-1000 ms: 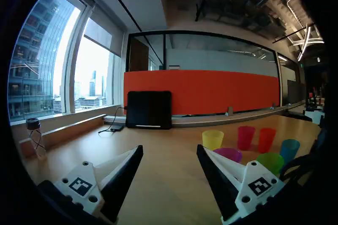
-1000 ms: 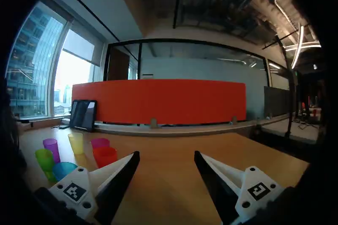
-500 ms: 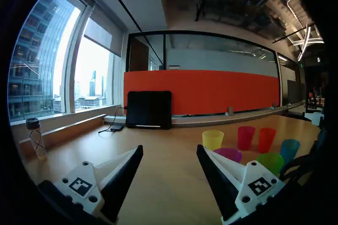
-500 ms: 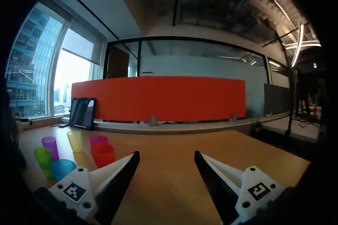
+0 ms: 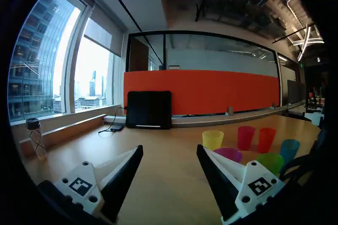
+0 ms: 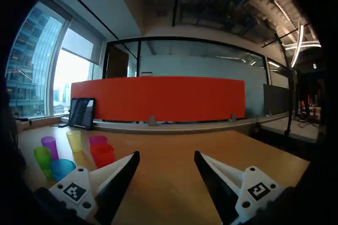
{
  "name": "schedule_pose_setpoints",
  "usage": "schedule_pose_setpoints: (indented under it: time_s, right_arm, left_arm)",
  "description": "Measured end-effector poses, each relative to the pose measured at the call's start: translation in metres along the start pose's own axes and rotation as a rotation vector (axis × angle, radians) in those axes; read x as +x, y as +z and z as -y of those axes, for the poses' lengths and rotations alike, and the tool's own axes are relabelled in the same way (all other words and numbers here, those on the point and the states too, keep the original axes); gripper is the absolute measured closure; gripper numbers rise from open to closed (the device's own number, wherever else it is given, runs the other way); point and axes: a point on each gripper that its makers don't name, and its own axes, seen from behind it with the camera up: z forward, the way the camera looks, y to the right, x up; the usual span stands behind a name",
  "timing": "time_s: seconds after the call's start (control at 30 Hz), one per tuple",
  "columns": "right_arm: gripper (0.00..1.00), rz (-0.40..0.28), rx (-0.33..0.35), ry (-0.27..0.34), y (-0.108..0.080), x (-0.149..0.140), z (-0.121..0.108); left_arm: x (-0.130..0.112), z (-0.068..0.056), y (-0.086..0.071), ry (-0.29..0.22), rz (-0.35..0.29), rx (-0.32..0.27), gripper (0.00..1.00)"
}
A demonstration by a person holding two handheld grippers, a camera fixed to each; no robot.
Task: Pour water
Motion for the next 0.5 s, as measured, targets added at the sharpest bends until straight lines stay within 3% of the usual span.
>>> schedule_pose_setpoints:
  time_s: [0.5]
  right_arm:
    - [0.00, 0.003, 0.001, 0.001, 0.0002, -0.0003, 0.0006]
  left_arm:
    - [0.0001, -0.0002, 0.0004, 0.000, 0.000, 0.000, 0.06]
